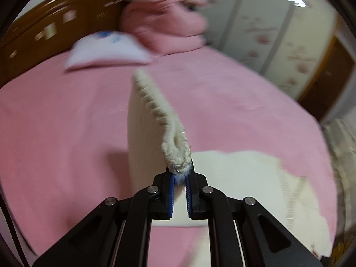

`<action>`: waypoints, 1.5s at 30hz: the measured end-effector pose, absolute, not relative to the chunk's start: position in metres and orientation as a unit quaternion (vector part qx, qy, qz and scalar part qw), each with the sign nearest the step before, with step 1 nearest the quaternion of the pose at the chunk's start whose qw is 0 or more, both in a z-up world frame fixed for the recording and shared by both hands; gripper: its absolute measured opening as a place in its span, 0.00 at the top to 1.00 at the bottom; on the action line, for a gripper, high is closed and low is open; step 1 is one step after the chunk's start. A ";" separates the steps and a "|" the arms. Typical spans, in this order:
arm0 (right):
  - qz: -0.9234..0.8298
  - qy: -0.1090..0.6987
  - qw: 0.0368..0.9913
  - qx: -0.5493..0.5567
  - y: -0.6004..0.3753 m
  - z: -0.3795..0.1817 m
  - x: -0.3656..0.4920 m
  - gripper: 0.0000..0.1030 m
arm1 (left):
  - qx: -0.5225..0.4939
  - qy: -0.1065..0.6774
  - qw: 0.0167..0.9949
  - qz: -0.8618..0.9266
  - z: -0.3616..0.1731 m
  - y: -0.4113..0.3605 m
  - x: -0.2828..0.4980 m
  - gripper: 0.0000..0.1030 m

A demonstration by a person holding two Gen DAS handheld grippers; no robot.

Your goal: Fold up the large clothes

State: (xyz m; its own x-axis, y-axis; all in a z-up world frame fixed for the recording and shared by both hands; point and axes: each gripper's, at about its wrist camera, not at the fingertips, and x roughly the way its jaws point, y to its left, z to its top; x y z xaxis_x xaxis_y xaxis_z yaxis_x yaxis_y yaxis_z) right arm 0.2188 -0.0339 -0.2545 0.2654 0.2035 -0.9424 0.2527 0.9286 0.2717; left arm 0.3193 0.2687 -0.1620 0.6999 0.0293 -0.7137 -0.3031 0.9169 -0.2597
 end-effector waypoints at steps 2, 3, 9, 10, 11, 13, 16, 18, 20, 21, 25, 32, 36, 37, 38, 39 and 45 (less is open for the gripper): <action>-0.026 0.592 0.782 0.196 -0.073 -0.245 0.216 0.13 | -0.192 0.369 0.908 0.048 -0.149 0.214 0.327 0.94; -0.031 0.586 0.785 0.198 -0.088 -0.242 0.217 0.13 | -0.199 0.368 0.908 0.020 -0.147 0.185 0.333 0.94; -0.089 0.548 0.806 0.205 -0.196 -0.233 0.213 0.13 | -0.175 0.416 0.890 -0.068 -0.167 0.033 0.360 0.94; -0.101 0.543 0.807 0.209 -0.214 -0.235 0.211 0.13 | -0.171 0.428 0.884 -0.075 -0.177 0.017 0.362 0.94; -0.111 0.542 0.805 0.213 -0.229 -0.238 0.208 0.13 | -0.163 0.449 0.874 -0.083 -0.194 0.001 0.372 0.93; -0.127 0.544 0.798 0.225 -0.254 -0.247 0.204 0.13 | -0.127 0.520 0.840 -0.095 -0.232 -0.028 0.381 0.86; -0.134 0.542 0.791 0.248 -0.277 -0.256 0.203 0.13 | -0.085 0.629 0.764 -0.113 -0.274 -0.060 0.394 0.64; -0.128 0.542 0.790 0.257 -0.282 -0.262 0.204 0.13 | -0.079 0.644 0.754 -0.105 -0.280 -0.060 0.387 0.27; -0.109 0.538 0.789 0.274 -0.281 -0.266 0.206 0.14 | -0.069 0.636 0.763 -0.095 -0.273 -0.057 0.377 0.14; -0.095 0.536 0.788 0.287 -0.281 -0.268 0.209 0.16 | -0.060 0.636 0.764 -0.088 -0.274 -0.048 0.376 0.14; -0.017 0.532 0.779 0.332 -0.262 -0.273 0.224 0.27 | -0.022 0.646 0.761 -0.048 -0.275 0.004 0.328 0.14; 0.058 0.552 0.763 0.330 -0.198 -0.302 0.274 0.50 | 0.015 0.644 0.760 0.080 -0.298 0.098 0.325 0.15; 0.038 0.566 0.771 0.290 -0.175 -0.322 0.307 0.56 | -0.004 0.643 0.757 0.121 -0.309 0.133 0.343 0.15; 0.027 0.565 0.778 0.274 -0.173 -0.320 0.313 0.82 | -0.006 0.648 0.751 0.127 -0.312 0.136 0.348 0.15; 0.025 0.560 0.786 0.261 -0.172 -0.317 0.317 0.91 | -0.012 0.651 0.747 0.134 -0.314 0.141 0.356 0.16; 0.039 0.552 0.793 0.256 -0.171 -0.311 0.324 0.91 | -0.020 0.650 0.748 0.134 -0.314 0.143 0.361 0.16; 0.018 0.460 0.863 0.207 -0.202 -0.233 0.326 0.91 | -0.005 0.635 0.762 0.127 -0.309 0.136 0.376 0.19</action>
State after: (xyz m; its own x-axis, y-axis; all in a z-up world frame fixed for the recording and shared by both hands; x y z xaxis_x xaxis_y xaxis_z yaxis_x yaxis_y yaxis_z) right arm 0.3256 -0.2021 -0.2332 0.5758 0.2222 -0.7868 0.1592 0.9135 0.3745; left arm 0.3757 0.1361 -0.3085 0.1605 0.1879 -0.9690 -0.2002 0.9675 0.1545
